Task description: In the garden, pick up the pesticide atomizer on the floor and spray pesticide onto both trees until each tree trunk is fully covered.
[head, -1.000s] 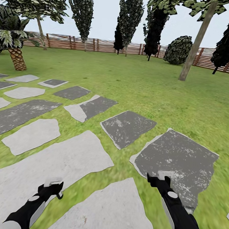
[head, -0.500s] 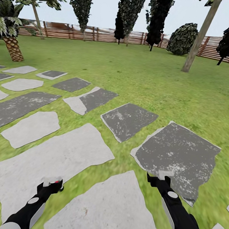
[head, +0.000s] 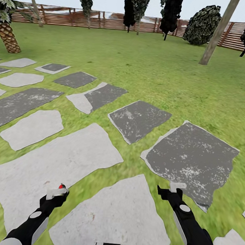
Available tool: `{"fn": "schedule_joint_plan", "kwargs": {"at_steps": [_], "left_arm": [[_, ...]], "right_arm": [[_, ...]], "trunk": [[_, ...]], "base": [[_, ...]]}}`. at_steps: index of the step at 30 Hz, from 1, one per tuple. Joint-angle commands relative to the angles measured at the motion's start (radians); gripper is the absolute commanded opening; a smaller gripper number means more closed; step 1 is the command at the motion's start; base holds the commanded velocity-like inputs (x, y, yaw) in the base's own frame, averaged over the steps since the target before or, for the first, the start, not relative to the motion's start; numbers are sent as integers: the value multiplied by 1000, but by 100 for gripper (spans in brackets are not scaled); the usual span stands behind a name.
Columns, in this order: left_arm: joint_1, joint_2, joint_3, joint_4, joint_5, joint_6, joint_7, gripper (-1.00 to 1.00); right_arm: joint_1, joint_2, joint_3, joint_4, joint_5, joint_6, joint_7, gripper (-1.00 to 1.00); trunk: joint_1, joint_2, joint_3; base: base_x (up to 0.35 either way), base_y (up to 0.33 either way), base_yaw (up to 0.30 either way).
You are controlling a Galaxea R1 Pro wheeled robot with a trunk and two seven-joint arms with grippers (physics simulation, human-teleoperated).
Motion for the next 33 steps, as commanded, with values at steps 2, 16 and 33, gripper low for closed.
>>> {"fn": "schedule_joint_plan", "kwargs": {"at_steps": [2,16,33], "left_arm": [[0,0,-3,0,10,-3,1,100],[0,0,-3,5,10,-3,1,100],[1,0,-3,7,35,-3,1,100]], "right_arm": [[0,0,-1,-2,3,5,0,100],[0,-2,-1,-2,3,5,0,100],[0,-2,-1,-2,4,7,0,100]], "trunk": [[1,-1,-12],[6,-4,-80],[6,-4,-96]], "base": [[0,0,0],[0,0,0],[95,0,0]]}}
